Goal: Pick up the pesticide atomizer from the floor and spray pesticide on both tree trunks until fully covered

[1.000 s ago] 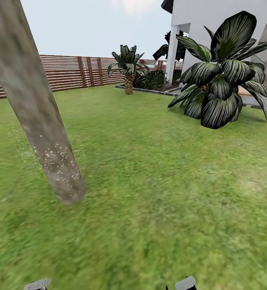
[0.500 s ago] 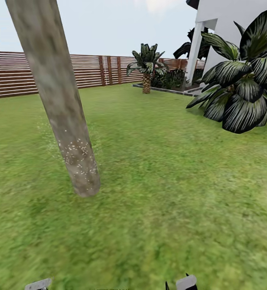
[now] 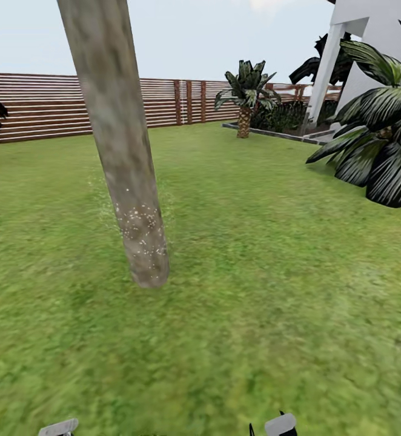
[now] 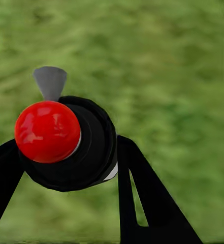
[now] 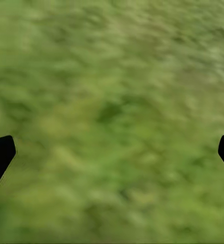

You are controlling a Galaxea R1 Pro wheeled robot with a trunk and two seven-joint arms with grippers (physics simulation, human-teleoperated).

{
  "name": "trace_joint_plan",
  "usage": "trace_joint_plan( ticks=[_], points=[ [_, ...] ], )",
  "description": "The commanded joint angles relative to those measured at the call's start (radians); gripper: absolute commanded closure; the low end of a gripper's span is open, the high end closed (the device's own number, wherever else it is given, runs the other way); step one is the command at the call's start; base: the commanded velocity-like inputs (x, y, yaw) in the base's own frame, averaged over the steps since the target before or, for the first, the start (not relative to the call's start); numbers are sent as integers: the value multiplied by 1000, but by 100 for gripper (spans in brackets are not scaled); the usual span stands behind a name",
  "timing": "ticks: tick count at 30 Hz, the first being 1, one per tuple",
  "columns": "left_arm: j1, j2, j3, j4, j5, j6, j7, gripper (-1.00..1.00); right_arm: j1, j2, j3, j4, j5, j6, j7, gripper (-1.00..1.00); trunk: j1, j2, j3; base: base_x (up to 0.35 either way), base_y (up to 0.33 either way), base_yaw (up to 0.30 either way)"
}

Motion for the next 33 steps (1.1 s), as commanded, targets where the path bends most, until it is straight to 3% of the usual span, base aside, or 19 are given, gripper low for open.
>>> trace_joint_plan(
  ticks=[1, 33],
  points=[
    [0, -1, 0, 1, 0, 0, 0, 100, 0, 0, 0, 0, 0, 0, 0, -100, 0, 0, -1, 0, 0, 227],
    [0, 0, 0, 14, 5, -2, 0, 100, 0, 4, -1, -3, 0, 0, -3, -100, 0, 0, -29, 0, 0, 236]
  ],
)
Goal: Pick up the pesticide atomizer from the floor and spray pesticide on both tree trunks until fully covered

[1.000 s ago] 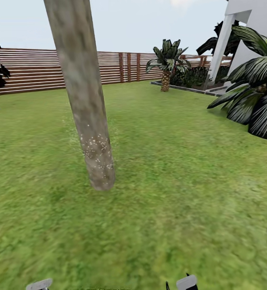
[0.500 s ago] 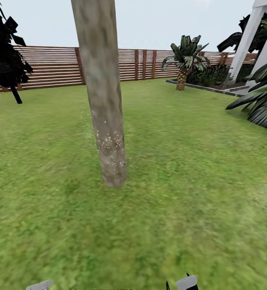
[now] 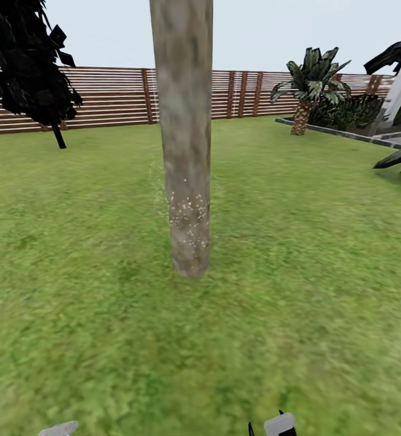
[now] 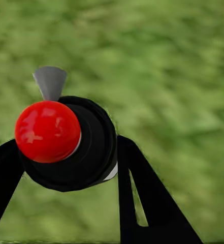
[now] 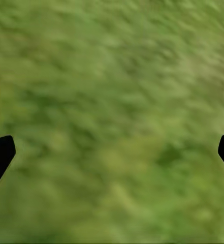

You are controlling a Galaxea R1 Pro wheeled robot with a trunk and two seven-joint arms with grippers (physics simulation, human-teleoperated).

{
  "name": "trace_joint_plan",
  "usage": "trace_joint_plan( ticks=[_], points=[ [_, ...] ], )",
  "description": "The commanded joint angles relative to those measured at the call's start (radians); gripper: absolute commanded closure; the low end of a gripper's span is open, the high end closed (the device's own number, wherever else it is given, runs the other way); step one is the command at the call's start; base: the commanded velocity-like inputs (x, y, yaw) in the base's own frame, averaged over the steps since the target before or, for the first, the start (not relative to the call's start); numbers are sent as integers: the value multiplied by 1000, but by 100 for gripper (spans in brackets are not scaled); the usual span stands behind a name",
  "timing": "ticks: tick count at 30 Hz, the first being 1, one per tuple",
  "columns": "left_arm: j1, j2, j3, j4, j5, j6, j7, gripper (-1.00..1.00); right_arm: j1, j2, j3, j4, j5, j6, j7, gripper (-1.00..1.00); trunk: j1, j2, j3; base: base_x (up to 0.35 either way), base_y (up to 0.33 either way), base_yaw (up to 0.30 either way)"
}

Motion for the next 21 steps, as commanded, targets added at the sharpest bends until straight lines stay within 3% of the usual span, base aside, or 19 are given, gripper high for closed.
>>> trace_joint_plan(
  ticks=[1, 9, 10, 21],
  points=[
    [0, 0, 0, 0, 0, 0, 0, 100, 0, 0, 0, 0, 0, 0, 0, -100, 0, 0, 0, 0, 0, 277],
    [0, -1, 0, 0, 0, 0, 0, 100, 0, 0, -1, -2, -1, 0, -3, -100, 0, 0, -5, 0, 0, 277],
    [0, 0, 0, 0, 0, 0, 0, 100, 0, 1, 0, 0, -2, 1, -69, -100, 0, 0, -5, 0, 0, 231],
    [0, -1, 1, 0, 0, 0, 0, 100, 0, 2, 0, 2, -1, 2, -74, -100, 0, 0, -13, 0, 0, 252]
  ],
)
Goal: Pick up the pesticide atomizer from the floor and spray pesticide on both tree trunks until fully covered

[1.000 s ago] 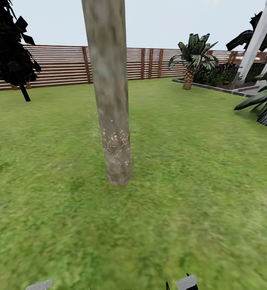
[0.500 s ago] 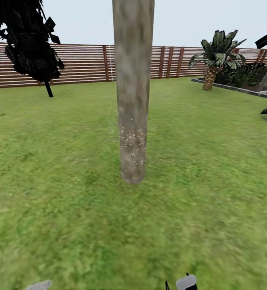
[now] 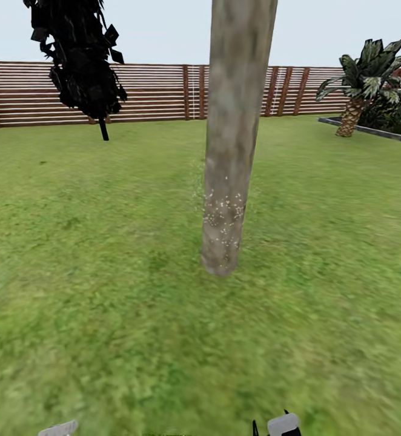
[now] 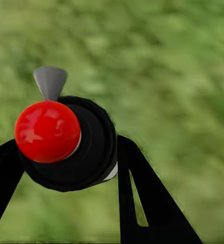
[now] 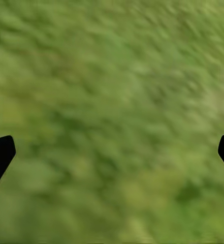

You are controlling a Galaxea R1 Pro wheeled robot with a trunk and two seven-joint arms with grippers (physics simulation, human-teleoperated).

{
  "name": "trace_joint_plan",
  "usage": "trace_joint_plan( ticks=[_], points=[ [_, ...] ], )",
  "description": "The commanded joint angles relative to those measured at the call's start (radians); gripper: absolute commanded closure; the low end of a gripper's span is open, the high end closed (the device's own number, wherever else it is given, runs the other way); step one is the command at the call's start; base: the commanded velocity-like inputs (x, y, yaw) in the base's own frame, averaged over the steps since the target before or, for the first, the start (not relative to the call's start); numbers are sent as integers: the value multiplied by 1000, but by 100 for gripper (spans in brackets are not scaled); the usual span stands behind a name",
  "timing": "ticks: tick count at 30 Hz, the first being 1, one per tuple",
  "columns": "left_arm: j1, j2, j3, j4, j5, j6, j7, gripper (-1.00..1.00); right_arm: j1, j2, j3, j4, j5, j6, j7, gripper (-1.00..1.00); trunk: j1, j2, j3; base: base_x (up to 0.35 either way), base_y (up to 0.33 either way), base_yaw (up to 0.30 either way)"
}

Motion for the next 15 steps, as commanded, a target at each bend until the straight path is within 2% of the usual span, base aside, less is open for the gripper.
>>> trace_joint_plan(
  ticks=[1, 15],
  points=[
    [0, 0, 0, 0, 0, 0, 0, 100, 0, 0, 0, 0, 0, 0, 0, -100, 0, 0, -1, 0, 0, 254],
    [0, 0, 0, 1, 0, 0, 0, 100, 0, 1, 1, 1, -1, 2, 3, -100, 0, 0, -11, 0, 0, 255]
  ],
)
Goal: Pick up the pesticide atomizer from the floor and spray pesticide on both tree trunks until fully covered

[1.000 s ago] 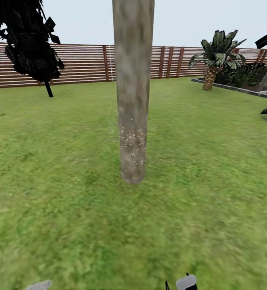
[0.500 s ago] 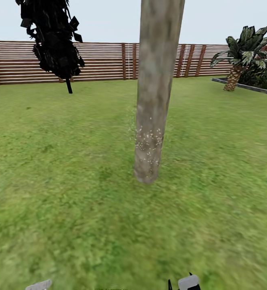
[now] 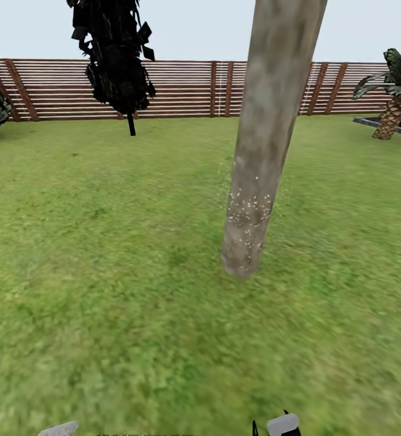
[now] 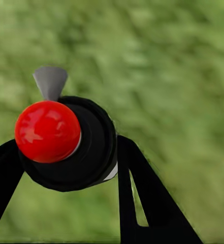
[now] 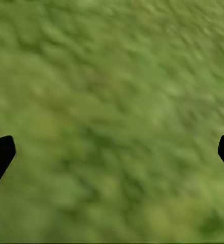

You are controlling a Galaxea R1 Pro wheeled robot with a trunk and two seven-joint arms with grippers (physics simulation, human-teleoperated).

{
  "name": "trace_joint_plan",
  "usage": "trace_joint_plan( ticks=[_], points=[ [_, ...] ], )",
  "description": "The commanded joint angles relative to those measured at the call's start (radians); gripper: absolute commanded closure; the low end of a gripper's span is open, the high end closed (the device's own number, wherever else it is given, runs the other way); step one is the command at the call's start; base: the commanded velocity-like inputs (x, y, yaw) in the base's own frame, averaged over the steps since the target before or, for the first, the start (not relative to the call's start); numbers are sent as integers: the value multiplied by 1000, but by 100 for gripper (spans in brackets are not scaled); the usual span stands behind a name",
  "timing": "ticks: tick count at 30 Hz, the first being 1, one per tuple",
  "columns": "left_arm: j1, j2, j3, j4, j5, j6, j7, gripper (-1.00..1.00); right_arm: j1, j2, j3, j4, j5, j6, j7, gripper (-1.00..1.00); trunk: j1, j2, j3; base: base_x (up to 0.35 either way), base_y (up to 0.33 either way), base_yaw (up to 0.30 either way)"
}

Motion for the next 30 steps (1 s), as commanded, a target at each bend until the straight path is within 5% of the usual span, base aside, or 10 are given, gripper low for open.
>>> trace_joint_plan(
  ticks=[1, 30],
  points=[
    [0, 0, 0, 0, 0, 0, -1, 100, 0, 0, 1, 0, 0, -1, 0, -100, 0, 0, -1, 0, 0, 257],
    [0, 0, 0, -1, 0, -1, -7, 100, 0, 1, 1, 1, -1, -2, -1, -100, 0, 0, -20, 0, 0, 265]
  ],
)
